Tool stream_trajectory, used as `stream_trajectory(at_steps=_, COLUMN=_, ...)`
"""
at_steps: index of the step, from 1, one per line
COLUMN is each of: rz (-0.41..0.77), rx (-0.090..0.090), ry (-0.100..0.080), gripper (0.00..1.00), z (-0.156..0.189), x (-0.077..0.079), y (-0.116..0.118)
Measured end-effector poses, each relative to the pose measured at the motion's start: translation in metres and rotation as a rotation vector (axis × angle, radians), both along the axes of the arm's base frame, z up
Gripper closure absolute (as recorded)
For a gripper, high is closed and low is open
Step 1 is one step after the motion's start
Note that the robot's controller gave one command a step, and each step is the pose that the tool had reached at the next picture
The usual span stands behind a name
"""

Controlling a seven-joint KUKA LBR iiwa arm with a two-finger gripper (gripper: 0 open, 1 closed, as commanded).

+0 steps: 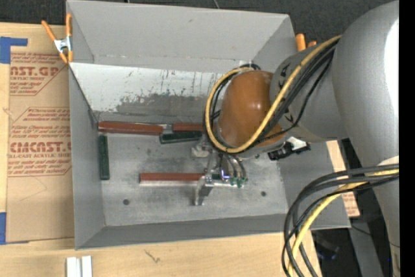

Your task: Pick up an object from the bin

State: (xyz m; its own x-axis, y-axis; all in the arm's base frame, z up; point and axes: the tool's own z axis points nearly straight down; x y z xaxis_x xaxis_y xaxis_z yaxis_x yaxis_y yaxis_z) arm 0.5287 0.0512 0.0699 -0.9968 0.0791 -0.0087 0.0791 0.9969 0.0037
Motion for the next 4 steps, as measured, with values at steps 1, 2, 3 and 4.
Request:
stream_trajectory(at_steps=1, rz=-0.256, rx=0.002, ry=-0.005, gripper=1.0, z=0.0064, x=0.0009, y=0.0829)
stream_trajectory(at_steps=2, rz=-0.256, rx=0.002, ry=-0.005, gripper=1.0, z=0.0064, x=0.0009, y=0.0829)
stream_trajectory(at_steps=3, rz=-0.256, rx=0.002, ry=-0.004, gripper=1.0, z=0.0069, x=0.0011, y=0.0829)
stream_trajectory(at_steps=4, rz=-0.256, rx=0.001, ry=-0.001, gripper=1.0, z=0.0091, x=0.0013, y=0.0829)
